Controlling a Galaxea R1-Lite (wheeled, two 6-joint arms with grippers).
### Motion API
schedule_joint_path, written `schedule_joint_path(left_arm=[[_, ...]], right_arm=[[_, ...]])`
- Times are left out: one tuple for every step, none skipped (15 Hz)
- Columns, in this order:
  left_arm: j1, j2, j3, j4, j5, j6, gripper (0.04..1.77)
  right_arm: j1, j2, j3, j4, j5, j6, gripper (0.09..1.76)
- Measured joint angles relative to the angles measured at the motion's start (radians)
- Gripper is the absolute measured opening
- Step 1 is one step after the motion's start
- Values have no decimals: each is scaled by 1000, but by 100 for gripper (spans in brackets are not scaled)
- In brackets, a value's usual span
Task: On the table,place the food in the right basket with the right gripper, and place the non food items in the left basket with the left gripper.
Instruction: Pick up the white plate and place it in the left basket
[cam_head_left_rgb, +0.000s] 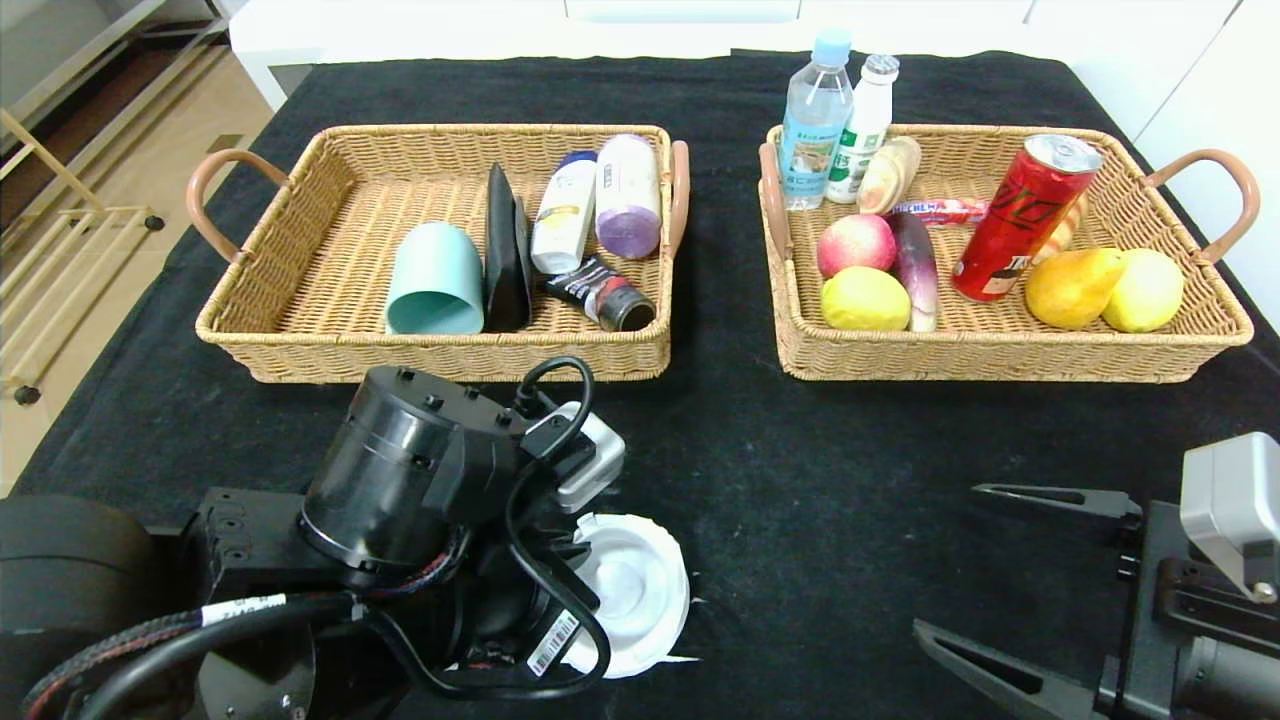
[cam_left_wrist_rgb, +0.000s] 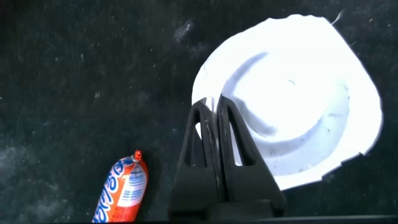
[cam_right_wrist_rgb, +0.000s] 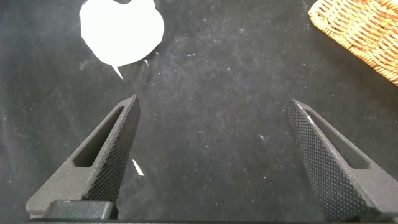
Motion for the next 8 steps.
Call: schedule_joint_path(left_arm=[[0, 2, 0, -1, 0, 0, 12], [0, 4, 1, -3, 0, 0, 12], [0, 7, 1, -3, 0, 0, 12], [-1, 9, 1, -4, 1, 0, 12], [-1, 10, 1, -4, 1, 0, 12], [-1, 11, 1, -4, 1, 0, 12], [-1, 12, 1, -5, 1, 0, 12], [-1, 13, 1, -6, 2, 0, 12]], right_arm=[[0, 0, 0, 0, 0, 0, 171], [0, 0, 0, 0, 0, -1, 171], [0, 0, 0, 0, 0, 0, 171], [0, 0, 0, 0, 0, 0, 171], [0, 0, 0, 0, 0, -1, 171], [0, 0, 0, 0, 0, 0, 171], [0, 0, 0, 0, 0, 0, 171], [0, 0, 1, 0, 0, -1, 171]])
